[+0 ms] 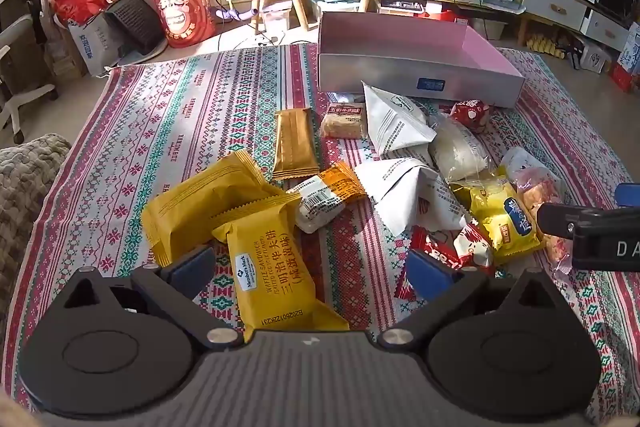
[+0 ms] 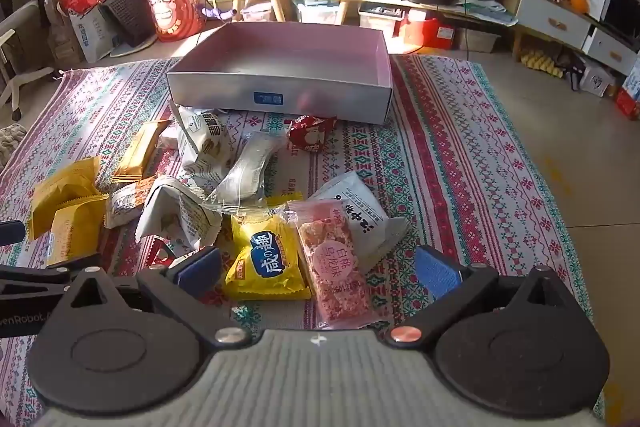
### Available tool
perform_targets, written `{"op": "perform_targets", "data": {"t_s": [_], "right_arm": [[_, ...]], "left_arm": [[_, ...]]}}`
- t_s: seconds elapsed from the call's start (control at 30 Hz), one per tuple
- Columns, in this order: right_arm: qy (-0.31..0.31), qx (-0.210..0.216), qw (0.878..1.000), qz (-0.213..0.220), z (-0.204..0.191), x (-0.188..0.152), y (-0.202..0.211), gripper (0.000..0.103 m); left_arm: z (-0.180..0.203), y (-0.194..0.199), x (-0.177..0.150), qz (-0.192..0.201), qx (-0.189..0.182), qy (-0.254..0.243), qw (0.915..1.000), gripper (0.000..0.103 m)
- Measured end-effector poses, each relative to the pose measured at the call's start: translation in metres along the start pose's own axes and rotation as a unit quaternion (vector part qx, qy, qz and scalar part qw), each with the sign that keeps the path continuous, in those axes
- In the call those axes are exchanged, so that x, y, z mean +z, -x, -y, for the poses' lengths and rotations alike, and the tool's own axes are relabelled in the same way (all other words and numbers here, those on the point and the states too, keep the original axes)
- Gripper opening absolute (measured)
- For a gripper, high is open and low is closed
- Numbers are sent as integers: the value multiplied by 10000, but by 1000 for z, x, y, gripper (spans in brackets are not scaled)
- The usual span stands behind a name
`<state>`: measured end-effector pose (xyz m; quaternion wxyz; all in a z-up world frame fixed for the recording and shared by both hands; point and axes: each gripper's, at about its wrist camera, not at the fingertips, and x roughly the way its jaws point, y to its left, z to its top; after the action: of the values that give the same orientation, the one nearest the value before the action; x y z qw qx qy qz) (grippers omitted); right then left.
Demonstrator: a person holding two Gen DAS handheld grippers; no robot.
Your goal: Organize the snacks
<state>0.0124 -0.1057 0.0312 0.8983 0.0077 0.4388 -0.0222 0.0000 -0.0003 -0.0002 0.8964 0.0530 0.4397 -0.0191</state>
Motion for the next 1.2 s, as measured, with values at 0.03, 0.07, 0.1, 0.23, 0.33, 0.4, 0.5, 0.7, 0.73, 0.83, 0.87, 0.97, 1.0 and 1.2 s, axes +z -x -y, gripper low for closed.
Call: {"op": "perform_targets", "data": {"t_s": [0.03,0.07,0.1,0.23,0.33,0.4,0.5,0.7,0.73,0.83,0.87,0.97,1.0,1.2], "right_arm": [[1,-4,10000,18,1,0,0,102],[2,-1,10000,28,2,0,-1,102],[-1,3,10000,31,4,0,-3,102],[61,-73,9999,138,-2,-1,2,103],[77,-63,9999,103,-2,-1,2,102],[98,-68,9999,92,-5,-1,2,102],[126,-36,9999,86,-5,-2,1,102],[183,-44,9998,41,-8,-3,-1,102],[185,-40,9998,40,-7,-3,-2,102],[181,-40,9998,43,-7,-3,-2,103],[181,-43,9998,41,-7,-3,-2,103],[185,-45,9998,36,-8,-4,-1,103],[187,-44,9998,33,-8,-4,-1,103],[193,-42,9998,36,-7,-4,-1,102]], "left_arm": [[0,0,0,16,0,-1,10000,103],[0,0,0,10,-5,8,10000,103],[0,0,0,6,-7,20,10000,103],[0,0,2,-3,-22,64,10000,103],[0,-1,3,-19,-30,104,9999,103],[0,2,2,14,-34,69,10000,103],[1,3,0,38,-33,50,10000,103],[0,1,0,36,-55,71,10000,103],[0,1,0,37,-52,73,10000,103],[-1,1,0,39,-54,72,10000,103],[-1,2,0,39,-55,76,9999,103],[0,1,0,36,-58,67,10000,103],[-1,1,0,34,-58,70,10000,103],[-1,1,-1,10,-75,91,9999,103]]}}
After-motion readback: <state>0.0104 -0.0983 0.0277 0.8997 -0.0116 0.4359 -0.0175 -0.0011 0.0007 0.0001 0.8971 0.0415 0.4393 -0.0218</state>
